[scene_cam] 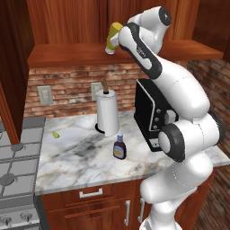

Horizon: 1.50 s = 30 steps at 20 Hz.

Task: Pick the mustard and condiment bottle from the counter and place them in the cabinet.

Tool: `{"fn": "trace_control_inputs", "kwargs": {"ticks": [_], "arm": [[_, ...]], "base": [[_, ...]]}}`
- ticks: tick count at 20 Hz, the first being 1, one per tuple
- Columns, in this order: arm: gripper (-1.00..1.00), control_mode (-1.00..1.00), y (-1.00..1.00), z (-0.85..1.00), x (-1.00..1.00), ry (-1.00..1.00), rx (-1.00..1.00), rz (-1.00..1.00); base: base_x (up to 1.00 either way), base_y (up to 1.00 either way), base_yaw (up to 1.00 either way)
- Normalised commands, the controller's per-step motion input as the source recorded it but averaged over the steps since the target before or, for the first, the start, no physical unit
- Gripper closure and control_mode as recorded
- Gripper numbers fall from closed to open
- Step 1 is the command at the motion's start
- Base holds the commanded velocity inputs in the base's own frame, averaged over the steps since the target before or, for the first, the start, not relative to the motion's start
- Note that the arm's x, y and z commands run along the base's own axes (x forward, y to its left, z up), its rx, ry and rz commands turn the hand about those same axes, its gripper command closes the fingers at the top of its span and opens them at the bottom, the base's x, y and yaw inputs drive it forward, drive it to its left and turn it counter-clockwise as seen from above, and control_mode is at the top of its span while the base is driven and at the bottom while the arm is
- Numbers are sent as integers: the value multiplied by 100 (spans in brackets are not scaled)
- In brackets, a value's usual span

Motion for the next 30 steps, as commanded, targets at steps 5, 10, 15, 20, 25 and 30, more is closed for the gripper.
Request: {"fn": "trace_control_inputs", "kwargs": {"ticks": [5, 10, 15, 20, 25, 30], "arm": [[100, -100, 1, 0, 12, 7, 0, 3], [100, -100, 8, 0, 14, 4, 0, 6], [100, -100, 9, -2, 18, 0, 0, 6], [100, -100, 13, -13, 21, 3, -1, 6], [100, -100, 22, -25, 22, 8, -5, 6], [100, -100, 27, -25, 19, 8, -6, 6]], "base": [[0, 0, 0], [0, 0, 0], [0, 0, 0], [0, 0, 0], [0, 0, 0], [0, 0, 0]]}}
